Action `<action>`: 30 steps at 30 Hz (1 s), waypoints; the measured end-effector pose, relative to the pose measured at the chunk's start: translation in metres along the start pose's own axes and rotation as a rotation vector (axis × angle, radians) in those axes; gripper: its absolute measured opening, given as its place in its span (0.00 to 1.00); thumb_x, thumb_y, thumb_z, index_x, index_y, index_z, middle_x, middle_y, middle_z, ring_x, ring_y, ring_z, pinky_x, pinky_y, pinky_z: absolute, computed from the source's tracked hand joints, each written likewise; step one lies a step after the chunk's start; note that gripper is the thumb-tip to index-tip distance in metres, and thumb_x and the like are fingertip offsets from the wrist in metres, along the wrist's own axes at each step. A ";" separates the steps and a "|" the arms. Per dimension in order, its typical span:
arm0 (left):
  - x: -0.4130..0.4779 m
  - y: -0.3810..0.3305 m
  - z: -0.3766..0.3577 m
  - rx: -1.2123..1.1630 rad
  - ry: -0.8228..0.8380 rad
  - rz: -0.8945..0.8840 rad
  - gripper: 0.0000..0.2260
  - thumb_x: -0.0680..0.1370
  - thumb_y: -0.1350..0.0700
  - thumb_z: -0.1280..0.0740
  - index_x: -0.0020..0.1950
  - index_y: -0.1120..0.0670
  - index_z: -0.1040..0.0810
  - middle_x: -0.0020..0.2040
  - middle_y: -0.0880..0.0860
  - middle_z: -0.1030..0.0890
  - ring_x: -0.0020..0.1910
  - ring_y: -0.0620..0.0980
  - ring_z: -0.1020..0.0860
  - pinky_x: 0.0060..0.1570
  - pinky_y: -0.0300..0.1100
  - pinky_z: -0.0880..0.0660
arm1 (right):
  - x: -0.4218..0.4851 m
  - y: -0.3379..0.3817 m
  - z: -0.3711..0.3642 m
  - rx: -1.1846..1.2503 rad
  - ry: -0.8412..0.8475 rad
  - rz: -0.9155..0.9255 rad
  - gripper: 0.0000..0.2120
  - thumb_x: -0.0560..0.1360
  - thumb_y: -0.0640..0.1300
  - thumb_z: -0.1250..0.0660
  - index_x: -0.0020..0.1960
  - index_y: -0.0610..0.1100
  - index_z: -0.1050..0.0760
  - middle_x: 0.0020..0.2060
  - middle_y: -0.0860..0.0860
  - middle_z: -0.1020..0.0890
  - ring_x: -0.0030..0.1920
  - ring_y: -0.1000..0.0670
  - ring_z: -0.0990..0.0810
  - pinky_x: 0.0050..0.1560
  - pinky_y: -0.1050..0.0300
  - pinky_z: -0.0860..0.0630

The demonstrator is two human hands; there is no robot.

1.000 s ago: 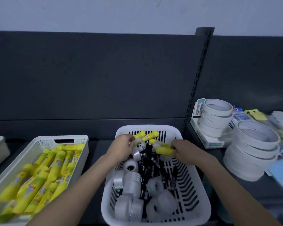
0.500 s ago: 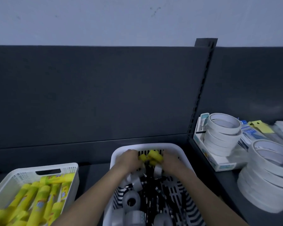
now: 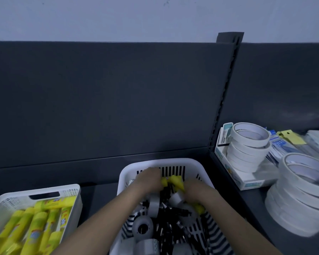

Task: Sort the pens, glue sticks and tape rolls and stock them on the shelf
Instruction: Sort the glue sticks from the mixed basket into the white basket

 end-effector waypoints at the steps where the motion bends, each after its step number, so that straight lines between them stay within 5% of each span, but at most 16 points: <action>1: 0.000 -0.005 -0.002 0.049 -0.012 -0.007 0.08 0.75 0.55 0.37 0.51 0.57 0.24 0.53 0.56 0.22 0.51 0.55 0.22 0.43 0.45 0.28 | -0.001 0.000 -0.001 0.015 -0.002 -0.003 0.04 0.78 0.37 0.42 0.47 0.42 0.29 0.34 0.46 0.30 0.32 0.52 0.32 0.31 0.62 0.36; 4: 0.002 -0.015 -0.007 0.184 -0.040 -0.002 0.11 0.76 0.59 0.38 0.56 0.59 0.24 0.58 0.57 0.25 0.57 0.56 0.25 0.49 0.48 0.26 | -0.003 0.002 -0.002 0.093 -0.050 -0.031 0.13 0.78 0.38 0.43 0.62 0.38 0.31 0.56 0.40 0.23 0.42 0.47 0.25 0.39 0.58 0.32; 6: 0.002 -0.019 -0.007 0.264 -0.084 0.000 0.12 0.76 0.60 0.39 0.59 0.59 0.25 0.61 0.57 0.27 0.61 0.56 0.27 0.54 0.48 0.27 | -0.002 0.002 -0.004 0.121 -0.068 -0.035 0.19 0.78 0.38 0.42 0.68 0.37 0.36 0.61 0.40 0.25 0.51 0.46 0.23 0.41 0.57 0.31; 10: 0.003 -0.017 -0.010 0.300 -0.137 0.014 0.13 0.77 0.63 0.40 0.60 0.59 0.25 0.61 0.58 0.25 0.61 0.56 0.26 0.55 0.47 0.27 | -0.012 -0.001 -0.002 0.142 -0.118 0.028 0.15 0.78 0.38 0.43 0.65 0.37 0.33 0.55 0.41 0.23 0.51 0.46 0.23 0.38 0.60 0.33; 12: 0.005 -0.017 -0.011 0.263 -0.123 0.008 0.12 0.76 0.65 0.41 0.58 0.60 0.24 0.59 0.58 0.23 0.59 0.57 0.25 0.54 0.47 0.26 | -0.020 -0.007 0.004 0.139 -0.214 0.057 0.06 0.78 0.35 0.44 0.49 0.41 0.28 0.37 0.46 0.26 0.36 0.50 0.26 0.31 0.62 0.36; 14: 0.006 -0.017 -0.009 0.246 -0.109 -0.011 0.11 0.76 0.66 0.41 0.56 0.61 0.24 0.58 0.59 0.22 0.58 0.57 0.24 0.54 0.48 0.26 | -0.028 -0.014 0.012 0.170 -0.302 0.040 0.13 0.78 0.36 0.43 0.36 0.45 0.38 0.30 0.49 0.34 0.28 0.54 0.36 0.27 0.62 0.40; 19: 0.005 -0.011 0.012 0.074 -0.185 -0.007 0.09 0.77 0.57 0.39 0.53 0.56 0.21 0.51 0.58 0.19 0.51 0.59 0.22 0.46 0.45 0.27 | -0.040 -0.026 0.017 0.536 -0.374 0.173 0.06 0.77 0.41 0.39 0.43 0.43 0.34 0.35 0.48 0.29 0.34 0.50 0.30 0.33 0.60 0.33; 24: -0.027 -0.007 0.062 -0.361 -0.494 -0.078 0.06 0.74 0.55 0.31 0.47 0.57 0.19 0.41 0.58 0.18 0.39 0.55 0.23 0.38 0.43 0.31 | -0.059 -0.026 0.012 1.049 -0.329 0.241 0.08 0.77 0.40 0.37 0.53 0.36 0.27 0.43 0.42 0.24 0.42 0.47 0.25 0.40 0.57 0.28; 28: -0.062 -0.002 0.085 -0.705 -0.575 -0.059 0.08 0.71 0.58 0.27 0.50 0.56 0.18 0.32 0.53 0.21 0.23 0.49 0.26 0.29 0.39 0.27 | -0.078 -0.017 0.014 1.105 -0.306 0.287 0.05 0.78 0.39 0.38 0.52 0.39 0.26 0.44 0.42 0.23 0.39 0.49 0.23 0.32 0.64 0.27; 30: -0.079 0.003 0.087 -0.781 -0.563 -0.040 0.08 0.71 0.58 0.26 0.49 0.56 0.18 0.29 0.52 0.22 0.25 0.54 0.26 0.27 0.41 0.26 | -0.087 -0.011 0.015 1.109 -0.292 0.329 0.05 0.79 0.40 0.39 0.52 0.40 0.27 0.44 0.43 0.22 0.39 0.50 0.23 0.32 0.65 0.26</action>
Point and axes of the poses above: each hand's wrist, its own x-axis towards the middle knuckle, its own z-axis out of the back of the hand, y = z × x, the point moved 4 cm from there along x, towards the middle knuckle
